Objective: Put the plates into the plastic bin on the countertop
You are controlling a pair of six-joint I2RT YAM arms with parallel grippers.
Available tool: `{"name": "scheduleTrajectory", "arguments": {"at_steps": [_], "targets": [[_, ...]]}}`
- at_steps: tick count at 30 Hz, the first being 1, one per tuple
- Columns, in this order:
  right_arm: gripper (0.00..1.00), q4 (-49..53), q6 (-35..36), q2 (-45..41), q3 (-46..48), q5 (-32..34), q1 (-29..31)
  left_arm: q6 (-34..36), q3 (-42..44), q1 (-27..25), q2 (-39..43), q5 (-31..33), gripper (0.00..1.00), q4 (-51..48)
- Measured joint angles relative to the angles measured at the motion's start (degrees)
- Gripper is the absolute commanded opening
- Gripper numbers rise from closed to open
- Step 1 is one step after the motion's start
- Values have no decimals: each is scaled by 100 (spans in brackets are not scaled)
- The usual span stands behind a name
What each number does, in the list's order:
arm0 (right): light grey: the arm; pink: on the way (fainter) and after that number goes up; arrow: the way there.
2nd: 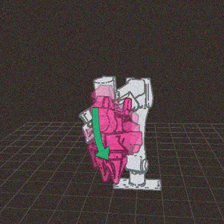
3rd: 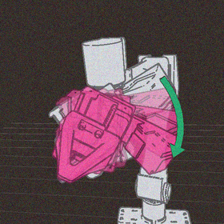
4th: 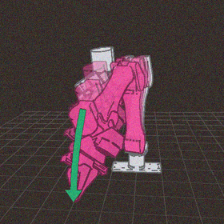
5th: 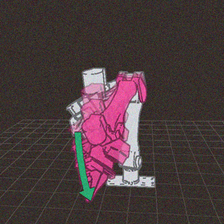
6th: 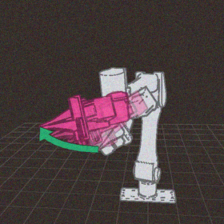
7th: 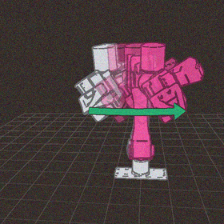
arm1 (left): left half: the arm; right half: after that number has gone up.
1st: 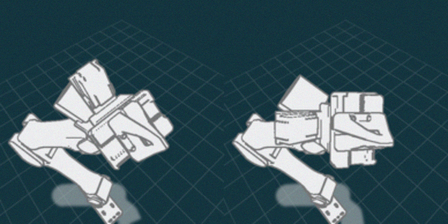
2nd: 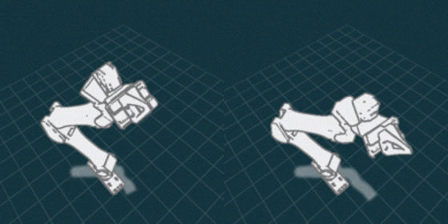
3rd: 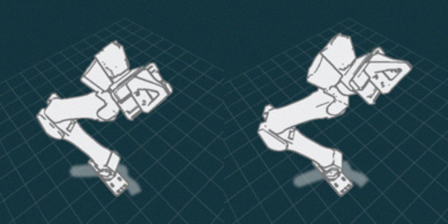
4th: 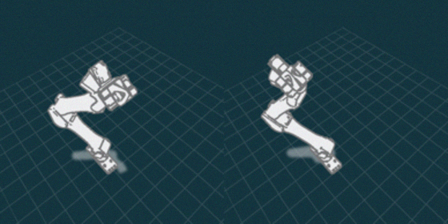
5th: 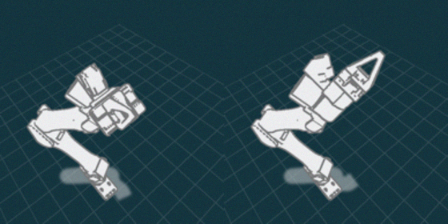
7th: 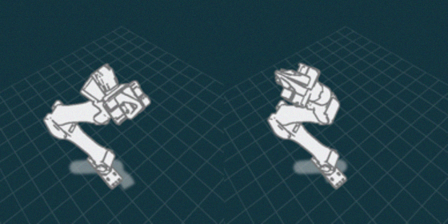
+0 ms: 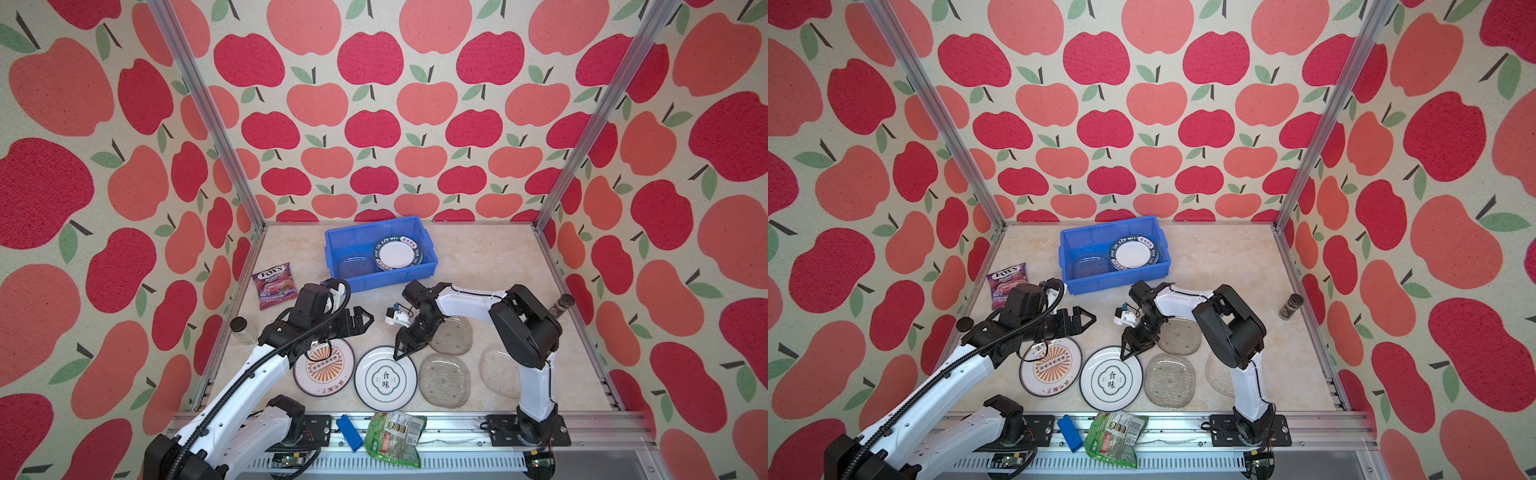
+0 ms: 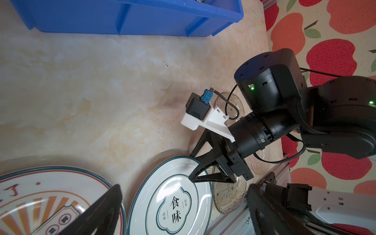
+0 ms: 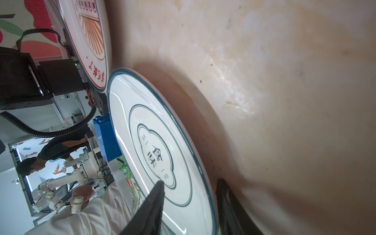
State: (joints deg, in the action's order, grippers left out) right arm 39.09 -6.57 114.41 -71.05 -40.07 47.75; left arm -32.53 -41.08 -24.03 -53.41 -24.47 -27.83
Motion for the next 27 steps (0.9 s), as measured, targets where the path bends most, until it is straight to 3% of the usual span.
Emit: {"name": "scheduleTrajectory", "arguments": {"at_steps": [12,14,22,27], "targets": [[30,-2,22,114,-33,-94,-31,7,0,249,-7,-7,99,2],[23,-7,24,116,-33,-90,-66,28,0,284,-28,-9,99,4],[17,-57,-48,116,-31,-81,-216,48,0,404,-76,-48,99,35],[20,-151,-63,116,-20,-155,-247,48,0,472,-181,-81,99,92]]}}
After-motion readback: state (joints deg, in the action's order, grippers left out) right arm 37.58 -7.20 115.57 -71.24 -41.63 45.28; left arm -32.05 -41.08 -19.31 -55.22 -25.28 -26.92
